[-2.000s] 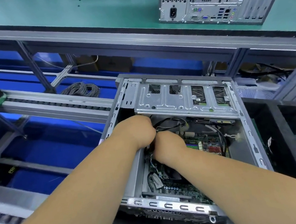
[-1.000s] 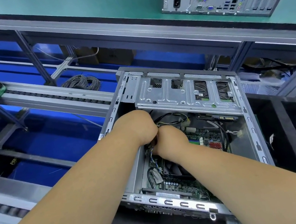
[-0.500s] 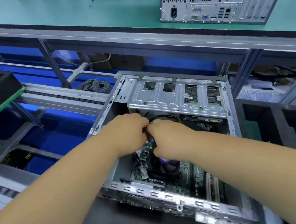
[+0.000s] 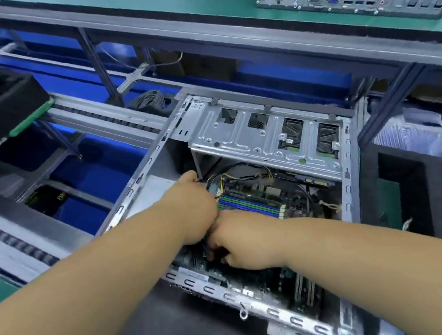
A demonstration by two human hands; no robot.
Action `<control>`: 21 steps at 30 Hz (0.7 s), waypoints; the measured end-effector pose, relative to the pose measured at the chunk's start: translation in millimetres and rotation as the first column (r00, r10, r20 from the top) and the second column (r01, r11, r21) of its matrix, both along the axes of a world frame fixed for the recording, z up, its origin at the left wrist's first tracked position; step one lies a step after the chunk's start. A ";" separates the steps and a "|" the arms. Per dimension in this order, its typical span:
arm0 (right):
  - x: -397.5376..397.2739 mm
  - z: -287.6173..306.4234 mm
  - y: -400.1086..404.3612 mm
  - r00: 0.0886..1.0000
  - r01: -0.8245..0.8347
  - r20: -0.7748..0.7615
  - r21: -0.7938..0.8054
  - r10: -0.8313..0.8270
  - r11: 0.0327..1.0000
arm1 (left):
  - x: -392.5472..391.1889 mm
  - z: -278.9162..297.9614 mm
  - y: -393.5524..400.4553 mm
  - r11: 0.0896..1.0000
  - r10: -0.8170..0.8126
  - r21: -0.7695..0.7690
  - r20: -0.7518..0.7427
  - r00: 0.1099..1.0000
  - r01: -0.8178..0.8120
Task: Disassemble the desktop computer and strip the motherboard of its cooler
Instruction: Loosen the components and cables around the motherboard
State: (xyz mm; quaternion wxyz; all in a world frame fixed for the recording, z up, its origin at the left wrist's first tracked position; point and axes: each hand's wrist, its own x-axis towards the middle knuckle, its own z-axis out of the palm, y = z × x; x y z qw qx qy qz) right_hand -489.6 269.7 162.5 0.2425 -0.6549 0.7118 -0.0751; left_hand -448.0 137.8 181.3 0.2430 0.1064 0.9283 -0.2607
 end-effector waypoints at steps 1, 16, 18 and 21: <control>-0.7 1.5 -0.4 1.000 -0.024 -0.004 -0.001 0.024 1.000 | -2.5 1.9 0.8 1.000 0.002 -0.007 0.036 0.999 -0.001; 13.6 -28.0 -38.6 0.866 -0.319 -0.360 0.136 0.347 0.938 | -46.4 -5.5 -21.5 0.967 0.168 0.134 0.302 0.938 -0.216; 11.6 -31.8 -40.8 0.894 -0.266 -0.336 0.132 0.295 0.955 | -48.0 -6.8 -23.9 0.952 0.188 0.186 0.272 0.944 -0.244; 6.3 -32.2 -40.1 0.967 -0.176 -0.171 0.090 0.189 0.980 | -49.7 -10.2 -27.7 0.925 0.227 0.260 0.210 0.951 -0.278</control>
